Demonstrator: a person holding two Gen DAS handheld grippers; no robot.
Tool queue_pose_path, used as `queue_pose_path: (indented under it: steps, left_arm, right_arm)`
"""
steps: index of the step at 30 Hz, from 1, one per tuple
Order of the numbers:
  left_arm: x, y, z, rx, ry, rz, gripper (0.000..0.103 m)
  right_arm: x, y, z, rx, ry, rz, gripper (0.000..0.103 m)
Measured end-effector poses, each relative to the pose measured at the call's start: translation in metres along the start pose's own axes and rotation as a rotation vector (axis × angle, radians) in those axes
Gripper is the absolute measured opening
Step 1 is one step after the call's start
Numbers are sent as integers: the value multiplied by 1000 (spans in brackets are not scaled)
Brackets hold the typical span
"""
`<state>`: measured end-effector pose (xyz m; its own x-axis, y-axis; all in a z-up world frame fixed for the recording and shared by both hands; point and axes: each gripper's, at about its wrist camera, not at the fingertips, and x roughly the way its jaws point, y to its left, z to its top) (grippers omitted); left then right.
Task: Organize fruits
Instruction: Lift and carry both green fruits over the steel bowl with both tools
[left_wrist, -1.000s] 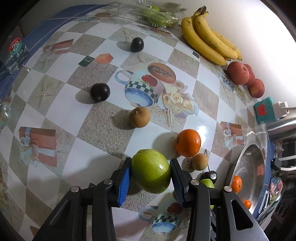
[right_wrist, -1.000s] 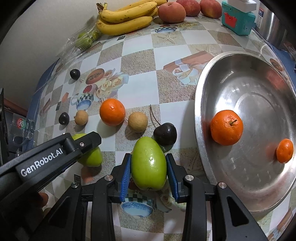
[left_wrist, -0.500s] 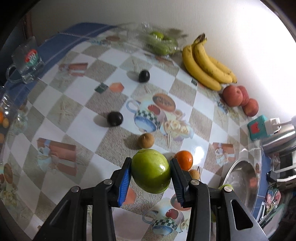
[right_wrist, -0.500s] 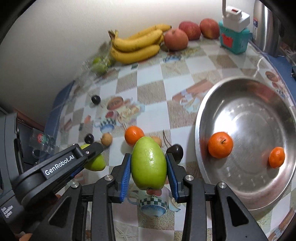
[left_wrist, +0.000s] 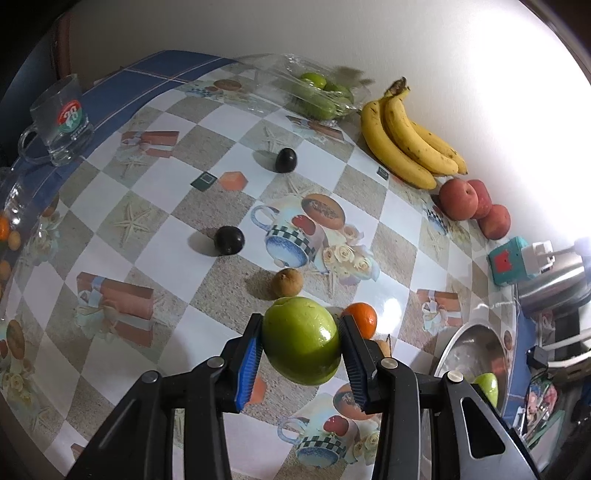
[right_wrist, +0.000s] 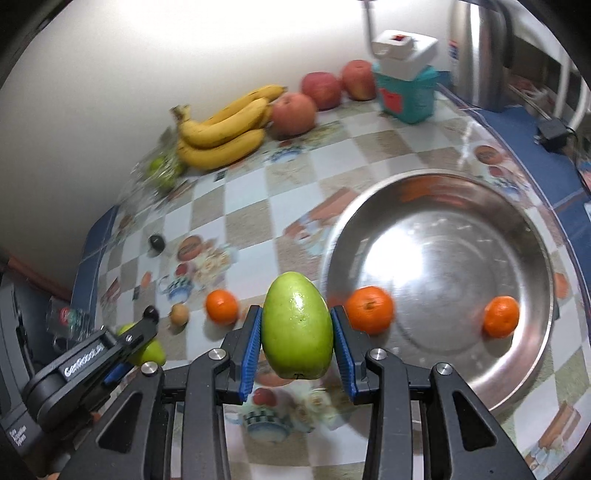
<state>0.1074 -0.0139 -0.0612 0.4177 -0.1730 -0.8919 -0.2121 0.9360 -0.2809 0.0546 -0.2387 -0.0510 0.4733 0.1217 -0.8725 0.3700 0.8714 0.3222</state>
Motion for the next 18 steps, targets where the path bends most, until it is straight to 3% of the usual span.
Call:
queue_pose_path:
  steps: [6, 18]
  left_arm:
    - [3, -21, -12, 67, 15, -21, 44]
    - [6, -98, -56, 320, 70, -132, 44]
  right_arm:
    - [-7, -34, 4, 94, -29, -58, 38]
    - [-39, -101, 13, 265, -132, -107, 38]
